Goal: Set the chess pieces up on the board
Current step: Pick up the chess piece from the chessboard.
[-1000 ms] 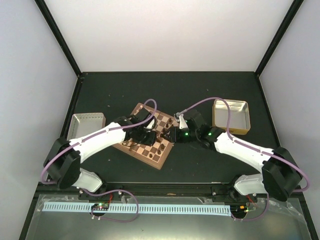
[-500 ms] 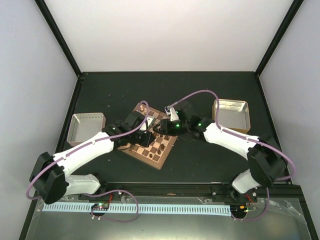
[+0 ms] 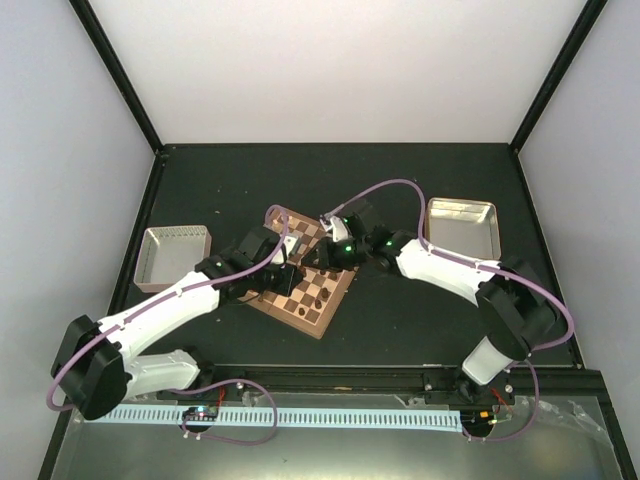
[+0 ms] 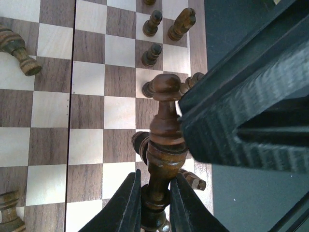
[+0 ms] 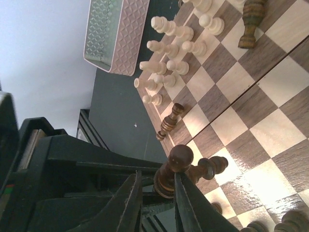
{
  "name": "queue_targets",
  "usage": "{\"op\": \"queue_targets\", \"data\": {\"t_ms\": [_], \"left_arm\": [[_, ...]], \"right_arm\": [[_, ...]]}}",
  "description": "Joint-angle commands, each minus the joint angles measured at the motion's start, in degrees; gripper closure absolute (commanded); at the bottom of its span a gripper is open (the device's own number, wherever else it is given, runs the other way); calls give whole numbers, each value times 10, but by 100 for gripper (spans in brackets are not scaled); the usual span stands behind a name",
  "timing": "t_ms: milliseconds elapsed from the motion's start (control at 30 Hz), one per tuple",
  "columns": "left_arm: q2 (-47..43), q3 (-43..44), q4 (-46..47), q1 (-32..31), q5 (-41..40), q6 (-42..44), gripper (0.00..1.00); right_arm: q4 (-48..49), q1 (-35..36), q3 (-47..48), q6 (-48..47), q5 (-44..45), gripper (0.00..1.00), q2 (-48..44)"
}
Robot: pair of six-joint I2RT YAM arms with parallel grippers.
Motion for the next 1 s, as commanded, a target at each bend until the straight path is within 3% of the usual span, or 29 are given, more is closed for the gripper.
{"op": "queue_targets", "data": {"t_ms": [0,67,433,833,967], "left_arm": [[-16,4,20,6,-2,-4,99],[-15,3,19,7,-1,-3,98],[-4,4,5,14,-15,-7,98],[-10,4,7,14,-1,1,99],[-13,4,7,15,-5,-2,98]], "right_arm": [[-6,-2,23,-12,-23,75,15],[-13,-2,25,-17,-17,69,17],[-26,-3,39,-32,27,62,9],[-22,-4,63,-32,-19,66,46],[-37,-3,64,-41,-3,62,47]]}}
